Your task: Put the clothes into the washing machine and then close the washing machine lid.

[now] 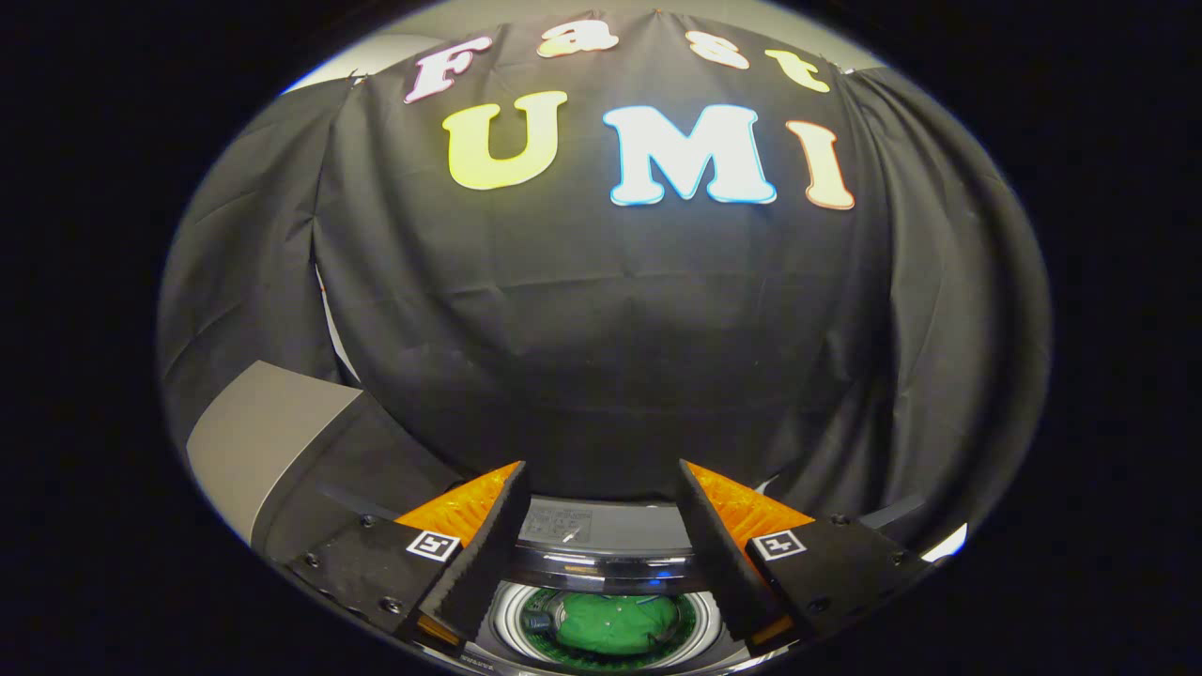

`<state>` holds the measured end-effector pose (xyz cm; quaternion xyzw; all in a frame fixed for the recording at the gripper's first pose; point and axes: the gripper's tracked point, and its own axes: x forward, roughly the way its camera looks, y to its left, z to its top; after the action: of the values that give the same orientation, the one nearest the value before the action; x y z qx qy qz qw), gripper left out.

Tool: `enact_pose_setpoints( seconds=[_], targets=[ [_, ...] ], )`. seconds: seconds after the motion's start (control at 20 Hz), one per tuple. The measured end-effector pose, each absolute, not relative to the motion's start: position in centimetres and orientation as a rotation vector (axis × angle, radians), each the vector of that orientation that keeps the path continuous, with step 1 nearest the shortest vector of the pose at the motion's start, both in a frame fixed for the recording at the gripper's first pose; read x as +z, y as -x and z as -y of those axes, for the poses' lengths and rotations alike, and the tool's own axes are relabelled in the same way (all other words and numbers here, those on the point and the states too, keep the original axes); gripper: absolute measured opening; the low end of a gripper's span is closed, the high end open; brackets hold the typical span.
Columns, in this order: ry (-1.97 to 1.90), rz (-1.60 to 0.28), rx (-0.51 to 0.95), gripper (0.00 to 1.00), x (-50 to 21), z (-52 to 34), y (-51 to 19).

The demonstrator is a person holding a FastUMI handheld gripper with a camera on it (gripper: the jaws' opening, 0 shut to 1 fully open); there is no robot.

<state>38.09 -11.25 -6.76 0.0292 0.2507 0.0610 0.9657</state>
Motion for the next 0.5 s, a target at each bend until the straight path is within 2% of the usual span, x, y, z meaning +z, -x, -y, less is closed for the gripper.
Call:
enact_pose_setpoints(
  seconds=[0.5],
  targets=[
    [-0.056, -0.416, 0.097, 0.98, -7.6, 11.2, -36.4]
  ],
)
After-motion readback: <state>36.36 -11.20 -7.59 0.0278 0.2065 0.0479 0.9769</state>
